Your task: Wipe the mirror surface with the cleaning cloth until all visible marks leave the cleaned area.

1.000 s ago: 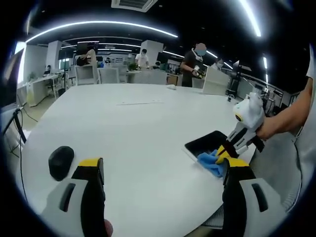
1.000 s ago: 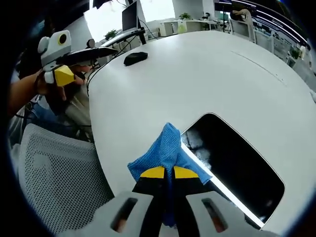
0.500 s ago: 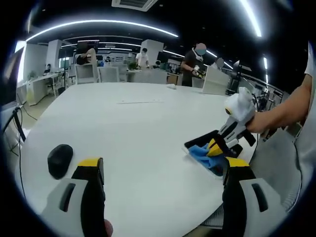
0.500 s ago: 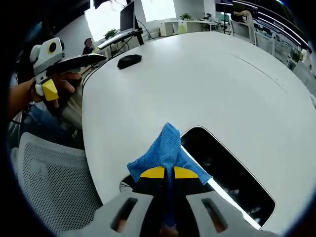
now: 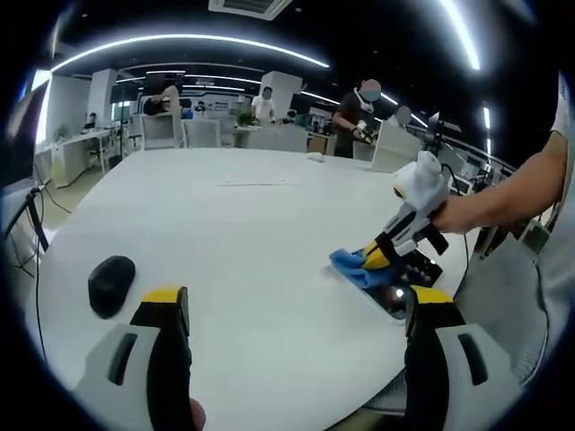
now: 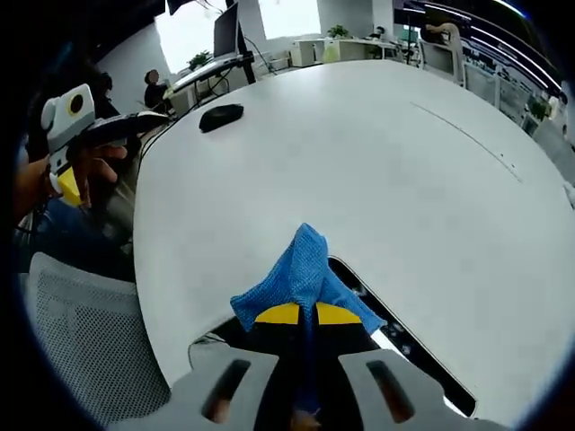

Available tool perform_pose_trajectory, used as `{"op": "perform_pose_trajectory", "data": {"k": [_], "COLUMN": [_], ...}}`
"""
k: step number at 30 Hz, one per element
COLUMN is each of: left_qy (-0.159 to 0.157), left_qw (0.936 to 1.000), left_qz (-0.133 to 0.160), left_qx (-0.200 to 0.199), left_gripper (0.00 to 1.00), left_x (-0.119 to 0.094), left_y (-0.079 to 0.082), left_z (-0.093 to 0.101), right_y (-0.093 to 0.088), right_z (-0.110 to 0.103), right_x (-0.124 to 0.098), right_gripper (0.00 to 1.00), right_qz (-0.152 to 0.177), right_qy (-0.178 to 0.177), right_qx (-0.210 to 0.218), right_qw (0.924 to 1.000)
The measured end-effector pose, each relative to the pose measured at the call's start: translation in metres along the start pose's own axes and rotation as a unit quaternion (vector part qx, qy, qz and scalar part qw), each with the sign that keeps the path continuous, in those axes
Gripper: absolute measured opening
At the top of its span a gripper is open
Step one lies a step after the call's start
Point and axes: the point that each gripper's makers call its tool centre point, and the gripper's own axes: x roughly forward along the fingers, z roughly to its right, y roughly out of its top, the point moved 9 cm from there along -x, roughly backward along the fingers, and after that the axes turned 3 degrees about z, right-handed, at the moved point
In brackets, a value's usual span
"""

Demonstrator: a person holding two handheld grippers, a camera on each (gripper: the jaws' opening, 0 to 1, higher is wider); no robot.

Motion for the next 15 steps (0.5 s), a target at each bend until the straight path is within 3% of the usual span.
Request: {"op": "perform_pose_trajectory", "data": {"k": [15], "left_qy": [0.003], "left_qw": [1.0], "left_qz": [0.006], "left_qx": [-0.001], "left_gripper": [0.99], "left_x": [0.003], "left_y": [0.005], "left_z": [-0.001], "right_y": [0.012], "right_z": [0.016], "right_x": [0.006], "right_gripper": [0.0], "right_qz": [0.003], "right_qy": [-0.006], "right_qx": [0.01], "right_qw": [0.9999]}}
